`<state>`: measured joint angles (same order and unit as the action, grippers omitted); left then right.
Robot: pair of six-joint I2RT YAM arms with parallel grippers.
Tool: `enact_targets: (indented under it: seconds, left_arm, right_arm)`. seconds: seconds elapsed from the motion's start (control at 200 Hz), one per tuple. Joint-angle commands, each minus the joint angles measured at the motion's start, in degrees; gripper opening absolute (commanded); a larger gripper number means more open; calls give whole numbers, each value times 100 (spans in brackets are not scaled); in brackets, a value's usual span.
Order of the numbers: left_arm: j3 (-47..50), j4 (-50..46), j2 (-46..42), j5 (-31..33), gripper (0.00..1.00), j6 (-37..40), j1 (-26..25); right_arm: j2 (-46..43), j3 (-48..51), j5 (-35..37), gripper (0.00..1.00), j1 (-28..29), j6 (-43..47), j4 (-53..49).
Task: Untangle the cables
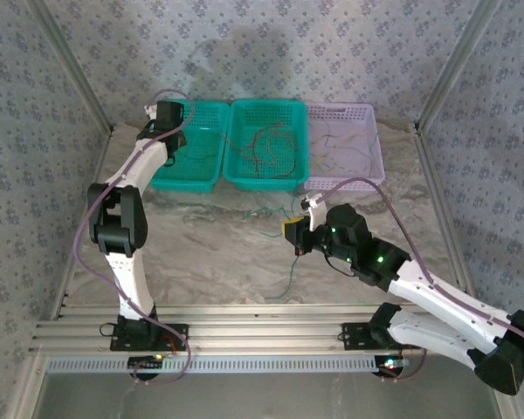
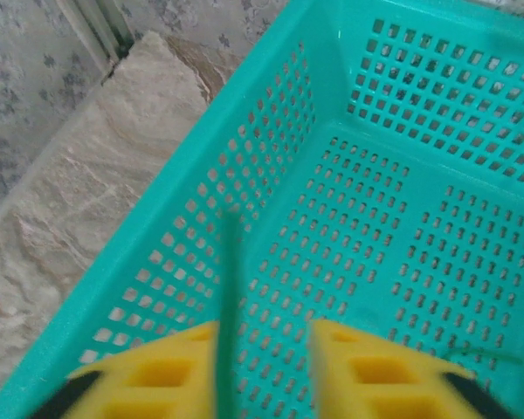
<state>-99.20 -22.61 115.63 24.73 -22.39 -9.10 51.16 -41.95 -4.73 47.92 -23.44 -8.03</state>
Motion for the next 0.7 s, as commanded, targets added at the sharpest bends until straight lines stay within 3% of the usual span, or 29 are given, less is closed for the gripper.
enact_targets:
  seconds: [0.0, 0.185, 0.42, 0.51, 0.7]
  left_arm:
    - [72, -24, -138, -284, 43, -91, 31]
    - [-54, -116, -661, -674, 70, -90, 25]
    - [-111, -383, -1559, -1059, 92, 48, -57]
    - [92, -424, -1961, -1144, 99, 0, -76]
    - [798, -328, -2955, -1129, 100, -133, -164]
  right_arm:
    - [12, -290, 163, 0, 64, 101, -69]
    - [215, -473, 138, 0, 85, 69, -27]
    - [632, -880, 136, 0, 134, 132, -67]
    - [888, -1155, 113, 0, 130, 190, -169]
    - [1435, -1724, -48, 0, 121, 277, -174]
